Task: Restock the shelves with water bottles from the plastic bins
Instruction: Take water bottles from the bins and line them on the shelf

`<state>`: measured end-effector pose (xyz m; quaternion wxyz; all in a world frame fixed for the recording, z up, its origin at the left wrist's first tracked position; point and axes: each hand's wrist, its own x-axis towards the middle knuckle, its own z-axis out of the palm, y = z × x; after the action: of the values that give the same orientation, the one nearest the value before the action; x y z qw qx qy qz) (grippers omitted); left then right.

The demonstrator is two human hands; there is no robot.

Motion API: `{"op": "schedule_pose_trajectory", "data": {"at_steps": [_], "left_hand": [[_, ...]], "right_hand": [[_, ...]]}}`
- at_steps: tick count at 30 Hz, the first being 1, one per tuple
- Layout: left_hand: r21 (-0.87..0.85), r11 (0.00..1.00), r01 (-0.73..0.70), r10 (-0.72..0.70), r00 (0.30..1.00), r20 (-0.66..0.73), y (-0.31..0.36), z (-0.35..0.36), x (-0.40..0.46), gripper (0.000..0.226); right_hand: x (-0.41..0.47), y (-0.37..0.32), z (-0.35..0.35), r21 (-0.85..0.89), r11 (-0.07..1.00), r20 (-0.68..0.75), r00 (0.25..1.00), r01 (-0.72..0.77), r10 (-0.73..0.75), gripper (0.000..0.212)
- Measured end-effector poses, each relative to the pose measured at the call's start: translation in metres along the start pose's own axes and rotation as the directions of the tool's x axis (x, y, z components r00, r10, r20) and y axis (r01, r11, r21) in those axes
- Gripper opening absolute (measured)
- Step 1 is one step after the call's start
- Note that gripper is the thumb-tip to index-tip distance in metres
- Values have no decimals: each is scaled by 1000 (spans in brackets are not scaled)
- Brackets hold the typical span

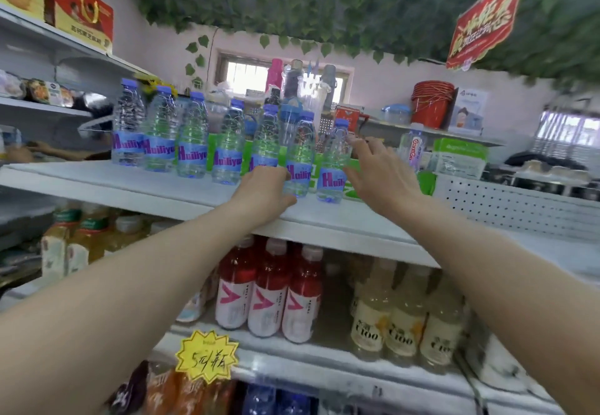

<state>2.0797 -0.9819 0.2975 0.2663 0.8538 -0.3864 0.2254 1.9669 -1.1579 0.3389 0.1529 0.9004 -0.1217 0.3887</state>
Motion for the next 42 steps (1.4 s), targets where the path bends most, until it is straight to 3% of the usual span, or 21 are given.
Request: {"op": "schedule_pose_trajectory", "data": {"at_steps": [10, 18, 24, 30, 34, 36, 40, 42], "left_hand": [[-107, 972, -208, 212, 977, 32, 3, -20, -160, 40], [-212, 949, -232, 291, 902, 318, -23, 85, -323, 39], [-272, 961, -47, 209, 767, 606, -54, 199, -470, 35], [-257, 962, 95, 143, 627, 766, -95, 317, -633, 33], [-182, 957, 225, 40, 521, 852, -128, 395, -746, 30], [-137, 963, 234, 7, 481, 877, -143, 432, -800, 29], [-94, 960, 263, -13, 378, 926, -171, 500, -902, 29], [-86, 970, 225, 8, 327, 945, -185, 530, -950, 32]], "right_hand": [[-190, -75, -57, -134, 981, 92, 983, -143, 156, 46], [-404, -130, -5, -91, 983, 364, 913, -162, 184, 37], [-568, -169, 66, 30, 934, 618, 741, -357, 263, 42], [-737, -233, 156, 82, 825, 785, 546, -560, 292, 44], [-852, -281, 221, 42, 757, 882, 380, -652, 278, 39], [-907, -302, 253, 24, 724, 906, 322, -690, 277, 38], [-1003, -331, 314, -127, 686, 958, 91, -716, 271, 43], [-1045, -341, 342, -167, 693, 967, 21, -701, 254, 47]]}}
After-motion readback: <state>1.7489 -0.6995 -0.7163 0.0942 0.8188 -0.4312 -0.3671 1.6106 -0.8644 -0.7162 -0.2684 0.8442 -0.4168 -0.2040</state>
